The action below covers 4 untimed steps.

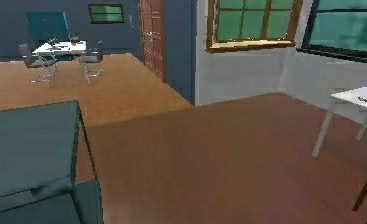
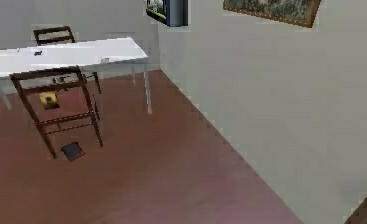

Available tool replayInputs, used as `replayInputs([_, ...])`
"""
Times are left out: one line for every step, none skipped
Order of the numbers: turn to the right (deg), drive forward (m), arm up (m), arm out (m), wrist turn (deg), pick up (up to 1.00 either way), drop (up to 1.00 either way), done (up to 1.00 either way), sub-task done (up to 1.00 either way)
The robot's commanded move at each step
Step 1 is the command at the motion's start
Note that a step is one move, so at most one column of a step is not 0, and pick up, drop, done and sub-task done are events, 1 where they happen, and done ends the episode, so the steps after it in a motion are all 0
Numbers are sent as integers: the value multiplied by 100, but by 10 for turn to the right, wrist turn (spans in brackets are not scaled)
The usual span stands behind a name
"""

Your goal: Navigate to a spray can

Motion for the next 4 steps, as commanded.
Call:
replayInputs([0,60,0,0,0,0,0,0,0])
replayInputs([-210,0,0,0,0,0,0,0,0])
replayInputs([0,100,0,0,0,0,0,0,0])
replayInputs([-180,0,0,0,0,0,0,0,0])
